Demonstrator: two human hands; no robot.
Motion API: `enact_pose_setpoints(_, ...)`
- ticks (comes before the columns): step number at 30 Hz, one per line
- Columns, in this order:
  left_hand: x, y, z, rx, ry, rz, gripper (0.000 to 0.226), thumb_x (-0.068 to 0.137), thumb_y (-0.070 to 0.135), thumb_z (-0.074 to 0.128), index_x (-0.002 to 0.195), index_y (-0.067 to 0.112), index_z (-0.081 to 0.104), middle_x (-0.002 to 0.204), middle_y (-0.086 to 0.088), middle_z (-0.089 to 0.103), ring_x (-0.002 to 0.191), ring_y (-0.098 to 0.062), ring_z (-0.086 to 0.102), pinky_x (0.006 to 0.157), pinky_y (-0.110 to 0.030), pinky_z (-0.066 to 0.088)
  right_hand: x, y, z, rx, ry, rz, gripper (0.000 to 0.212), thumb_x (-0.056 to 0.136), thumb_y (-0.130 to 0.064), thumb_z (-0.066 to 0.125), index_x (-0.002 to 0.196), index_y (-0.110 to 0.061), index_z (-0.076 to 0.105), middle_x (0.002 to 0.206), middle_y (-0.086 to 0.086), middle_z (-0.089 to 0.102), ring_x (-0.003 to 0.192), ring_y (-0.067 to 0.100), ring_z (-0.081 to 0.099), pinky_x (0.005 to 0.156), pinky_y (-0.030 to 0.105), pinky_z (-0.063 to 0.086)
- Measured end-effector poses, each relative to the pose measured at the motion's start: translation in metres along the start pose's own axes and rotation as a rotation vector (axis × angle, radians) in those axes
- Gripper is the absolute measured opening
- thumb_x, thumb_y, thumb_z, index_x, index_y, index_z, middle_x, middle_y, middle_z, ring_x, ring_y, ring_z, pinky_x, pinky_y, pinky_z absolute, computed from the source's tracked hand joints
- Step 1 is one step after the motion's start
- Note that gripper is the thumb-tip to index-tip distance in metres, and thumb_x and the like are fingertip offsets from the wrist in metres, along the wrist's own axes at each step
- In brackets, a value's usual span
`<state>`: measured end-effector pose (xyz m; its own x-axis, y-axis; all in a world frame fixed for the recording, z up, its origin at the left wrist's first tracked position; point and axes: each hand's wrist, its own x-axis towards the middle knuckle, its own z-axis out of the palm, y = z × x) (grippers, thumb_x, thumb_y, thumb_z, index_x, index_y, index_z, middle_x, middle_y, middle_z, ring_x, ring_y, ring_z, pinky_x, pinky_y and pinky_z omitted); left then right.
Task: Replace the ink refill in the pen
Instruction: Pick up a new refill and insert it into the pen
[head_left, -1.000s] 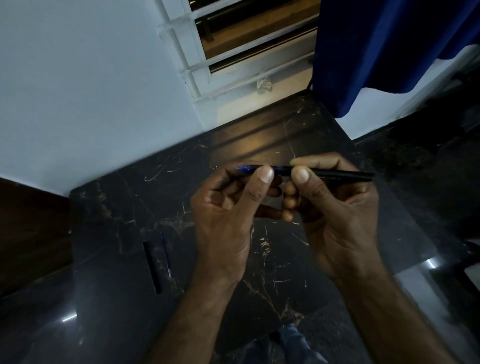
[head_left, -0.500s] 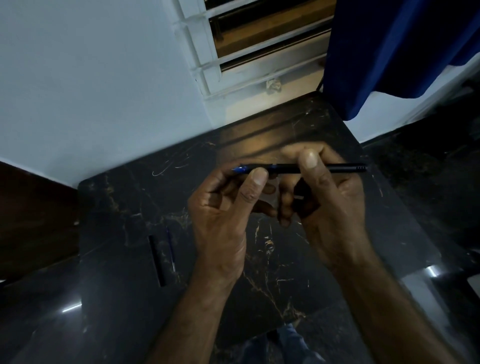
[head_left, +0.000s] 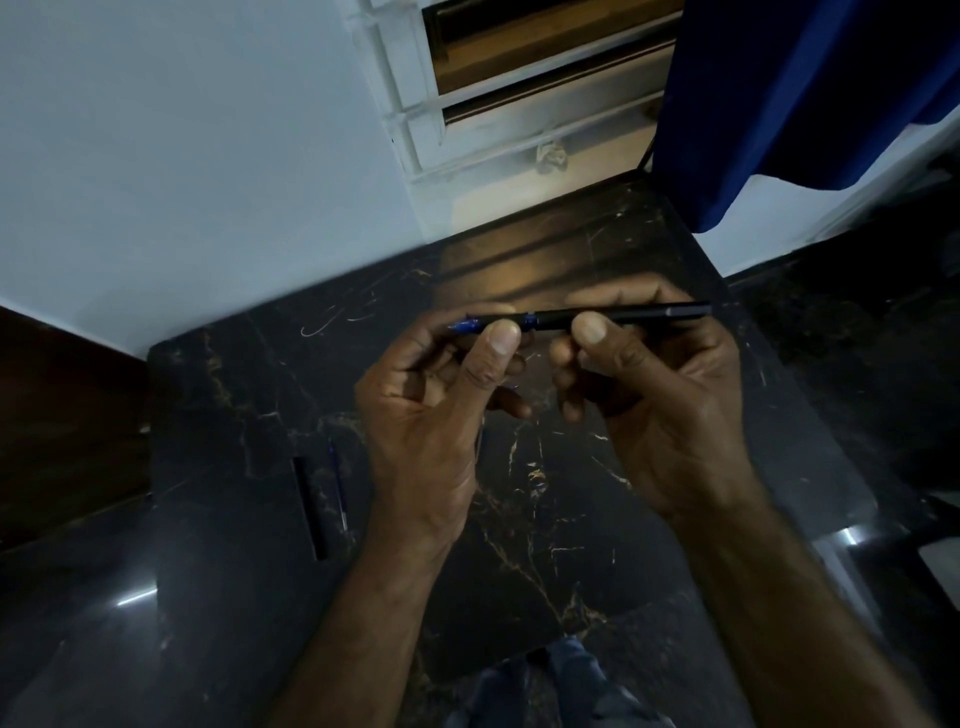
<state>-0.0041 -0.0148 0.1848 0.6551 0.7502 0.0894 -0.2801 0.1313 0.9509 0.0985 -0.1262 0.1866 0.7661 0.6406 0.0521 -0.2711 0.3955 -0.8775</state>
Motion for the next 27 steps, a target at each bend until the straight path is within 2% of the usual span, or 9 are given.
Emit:
enact_pose_setpoints(2, 0.002, -0.001, -0.001, 0.006, -0.018, -0.002, 0.015, 0.09, 0.013, 0.072, 0.104, 0.01, 0.074, 0.091, -0.002, 0.079, 0.08, -0.017, 0.074, 0.054, -0.031, 0.059, 0.0, 0.003, 0.0, 0.003, 0.038, -0.007, 0.006, 0.092, -0.01, 0.072, 0.091, -0.007, 0.067, 0.073, 0.007, 0.067, 0.061, 0.021, 0.064, 0.05, 0.033, 0.048)
enact_pose_setpoints(5, 0.003, -0.003, -0.001, 0.019, -0.039, -0.025, 0.014, 0.091, 0.009, 0.076, 0.105, 0.009, 0.073, 0.089, -0.003, 0.079, 0.077, -0.015, 0.073, 0.054, -0.03, 0.059, 0.002, 0.008, 0.0, -0.036, 0.121, 0.004, 0.019, 0.095, -0.016, 0.07, 0.077, -0.01, 0.066, 0.065, 0.004, 0.063, 0.049, 0.016, 0.058, 0.045, 0.031, 0.046)
enact_pose_setpoints(8, 0.004, -0.004, 0.0, 0.026, -0.033, -0.031, 0.012, 0.091, 0.008, 0.076, 0.103, 0.009, 0.073, 0.087, -0.001, 0.079, 0.075, -0.014, 0.073, 0.053, -0.028, 0.058, 0.001, 0.008, -0.004, -0.025, 0.08, 0.02, 0.02, 0.097, -0.019, 0.067, 0.101, 0.001, 0.064, 0.07, 0.009, 0.061, 0.056, 0.021, 0.06, 0.048, 0.032, 0.047)
enact_pose_setpoints(10, 0.005, -0.005, -0.001, 0.05, -0.042, -0.016, 0.012, 0.091, 0.011, 0.073, 0.103, 0.011, 0.074, 0.087, -0.001, 0.078, 0.075, -0.014, 0.073, 0.054, -0.028, 0.058, -0.001, 0.007, -0.007, 0.004, 0.036, 0.024, 0.022, 0.096, -0.013, 0.067, 0.112, -0.001, 0.062, 0.076, 0.011, 0.062, 0.063, 0.023, 0.061, 0.051, 0.033, 0.048)
enact_pose_setpoints(14, 0.004, -0.009, -0.006, 0.072, -0.076, -0.035, 0.013, 0.093, 0.005, 0.075, 0.105, 0.006, 0.073, 0.088, -0.005, 0.078, 0.076, -0.018, 0.071, 0.054, -0.03, 0.058, -0.003, 0.008, -0.008, 0.006, 0.067, 0.014, 0.006, 0.095, -0.01, 0.066, 0.094, -0.004, 0.065, 0.072, 0.005, 0.066, 0.061, 0.018, 0.062, 0.049, 0.032, 0.049)
enact_pose_setpoints(18, 0.0, -0.01, -0.006, 0.09, -0.088, -0.033, 0.016, 0.09, 0.012, 0.075, 0.105, 0.006, 0.074, 0.09, -0.013, 0.077, 0.075, -0.017, 0.069, 0.054, -0.031, 0.058, -0.004, 0.013, -0.003, -0.055, 0.165, 0.007, 0.02, 0.096, -0.021, 0.065, 0.079, -0.011, 0.063, 0.065, 0.0, 0.06, 0.051, 0.014, 0.057, 0.045, 0.031, 0.046)
enact_pose_setpoints(20, -0.002, -0.01, -0.005, 0.104, -0.107, -0.014, 0.014, 0.091, 0.012, 0.076, 0.105, 0.01, 0.075, 0.088, -0.013, 0.075, 0.074, -0.016, 0.07, 0.055, -0.03, 0.057, -0.007, 0.014, -0.003, -0.025, 0.129, 0.02, 0.022, 0.097, -0.027, 0.064, 0.089, -0.006, 0.063, 0.068, 0.003, 0.06, 0.054, 0.017, 0.058, 0.048, 0.033, 0.046)
enact_pose_setpoints(23, -0.003, -0.008, -0.008, 0.116, -0.106, -0.009, 0.013, 0.091, 0.012, 0.078, 0.104, 0.013, 0.076, 0.088, -0.011, 0.075, 0.074, -0.016, 0.07, 0.056, -0.029, 0.057, -0.013, 0.014, -0.005, 0.039, 0.033, 0.039, 0.029, 0.094, -0.016, 0.065, 0.117, 0.0, 0.058, 0.076, 0.01, 0.061, 0.063, 0.022, 0.06, 0.051, 0.034, 0.048)
enact_pose_setpoints(27, -0.006, -0.008, -0.015, 0.129, -0.116, -0.02, 0.014, 0.09, 0.013, 0.074, 0.103, 0.009, 0.075, 0.092, -0.021, 0.074, 0.074, -0.02, 0.07, 0.056, -0.03, 0.058, -0.015, 0.015, -0.002, 0.05, 0.08, 0.024, 0.019, 0.091, -0.011, 0.066, 0.1, 0.005, 0.061, 0.068, 0.007, 0.061, 0.056, 0.017, 0.058, 0.048, 0.031, 0.047)
